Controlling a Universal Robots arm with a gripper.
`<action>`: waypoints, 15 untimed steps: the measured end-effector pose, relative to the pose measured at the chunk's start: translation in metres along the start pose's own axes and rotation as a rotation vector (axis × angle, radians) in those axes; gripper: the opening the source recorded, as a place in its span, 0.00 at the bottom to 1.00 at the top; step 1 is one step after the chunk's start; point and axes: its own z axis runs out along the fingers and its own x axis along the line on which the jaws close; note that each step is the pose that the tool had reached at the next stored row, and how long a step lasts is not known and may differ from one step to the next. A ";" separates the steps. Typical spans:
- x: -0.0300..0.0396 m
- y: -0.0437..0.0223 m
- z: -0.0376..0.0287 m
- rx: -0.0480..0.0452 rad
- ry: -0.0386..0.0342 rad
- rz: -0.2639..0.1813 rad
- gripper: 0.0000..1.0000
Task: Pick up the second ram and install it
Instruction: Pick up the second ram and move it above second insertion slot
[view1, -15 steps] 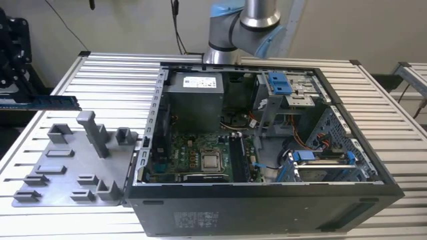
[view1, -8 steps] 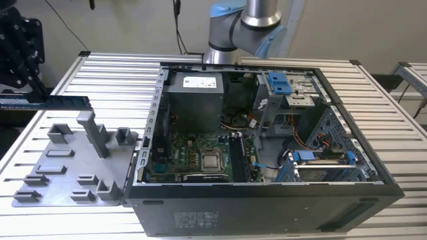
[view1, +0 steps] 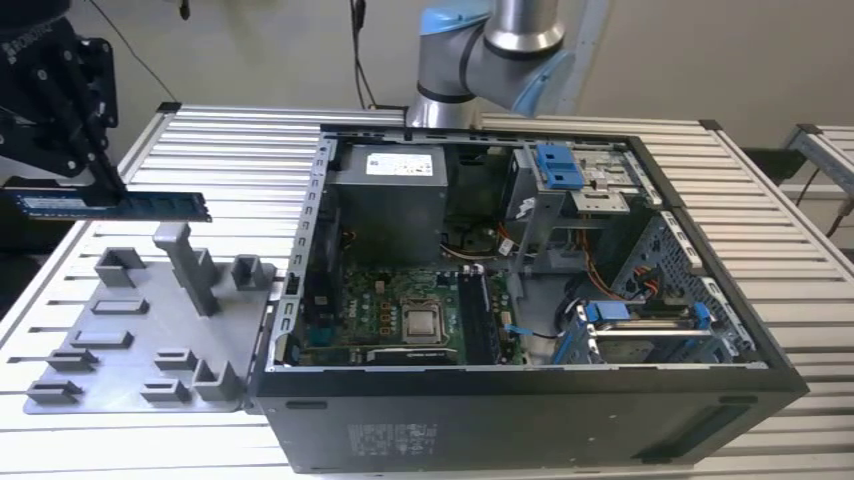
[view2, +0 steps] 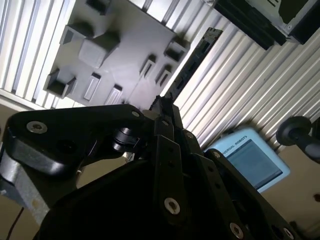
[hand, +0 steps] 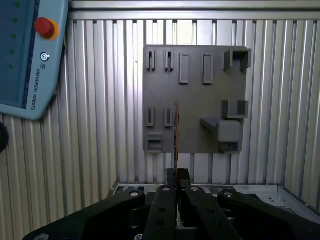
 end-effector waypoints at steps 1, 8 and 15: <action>0.0000 -0.0025 0.0000 -0.0002 0.0001 0.000 0.14; -0.0003 -0.0193 0.0003 -0.0012 0.0000 0.000 0.14; -0.0005 -0.0359 0.0004 -0.0023 0.0001 0.000 0.14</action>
